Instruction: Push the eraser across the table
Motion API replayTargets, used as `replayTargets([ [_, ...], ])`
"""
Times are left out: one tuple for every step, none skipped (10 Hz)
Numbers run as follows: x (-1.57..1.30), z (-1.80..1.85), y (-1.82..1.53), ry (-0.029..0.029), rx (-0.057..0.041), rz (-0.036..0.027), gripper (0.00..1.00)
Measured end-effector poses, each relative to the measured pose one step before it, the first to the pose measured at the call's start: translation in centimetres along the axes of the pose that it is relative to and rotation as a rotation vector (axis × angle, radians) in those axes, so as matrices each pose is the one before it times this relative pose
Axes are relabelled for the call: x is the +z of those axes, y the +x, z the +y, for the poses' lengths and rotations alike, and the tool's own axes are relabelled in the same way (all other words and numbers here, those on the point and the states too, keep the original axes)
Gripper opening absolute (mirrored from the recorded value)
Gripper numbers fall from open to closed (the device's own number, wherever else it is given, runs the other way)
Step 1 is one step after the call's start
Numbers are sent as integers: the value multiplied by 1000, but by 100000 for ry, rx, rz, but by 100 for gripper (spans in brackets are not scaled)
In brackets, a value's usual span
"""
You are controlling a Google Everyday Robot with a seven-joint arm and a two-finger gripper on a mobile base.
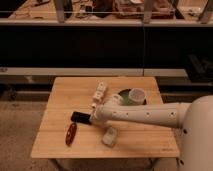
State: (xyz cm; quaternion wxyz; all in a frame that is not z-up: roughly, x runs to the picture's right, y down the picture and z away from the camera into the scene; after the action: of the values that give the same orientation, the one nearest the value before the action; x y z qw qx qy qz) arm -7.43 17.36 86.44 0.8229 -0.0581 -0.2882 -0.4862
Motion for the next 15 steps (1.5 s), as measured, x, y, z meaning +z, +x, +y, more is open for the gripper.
replayTargets([
  [102, -163, 167, 130, -27, 173, 0],
  [234, -409, 254, 212, -504, 175, 0],
  [315, -641, 340, 443, -619, 231, 0],
  [116, -280, 354, 343, -28, 387, 0],
  [49, -356, 555, 617, 167, 660, 0],
  [71, -549, 471, 855, 222, 347, 0],
  [86, -362, 137, 416, -211, 30, 0],
  [221, -720, 57, 667, -760, -227, 0],
  [310, -514, -98, 499, -705, -526, 0],
  [351, -336, -171, 289, -615, -676, 0],
  [319, -170, -165, 243, -264, -674, 0],
  [357, -223, -138, 330, -484, -706, 0],
  [488, -382, -269, 474, -938, -1012, 0],
  [349, -376, -154, 427, -882, -657, 0],
  [333, -396, -47, 413, -972, -472, 0],
])
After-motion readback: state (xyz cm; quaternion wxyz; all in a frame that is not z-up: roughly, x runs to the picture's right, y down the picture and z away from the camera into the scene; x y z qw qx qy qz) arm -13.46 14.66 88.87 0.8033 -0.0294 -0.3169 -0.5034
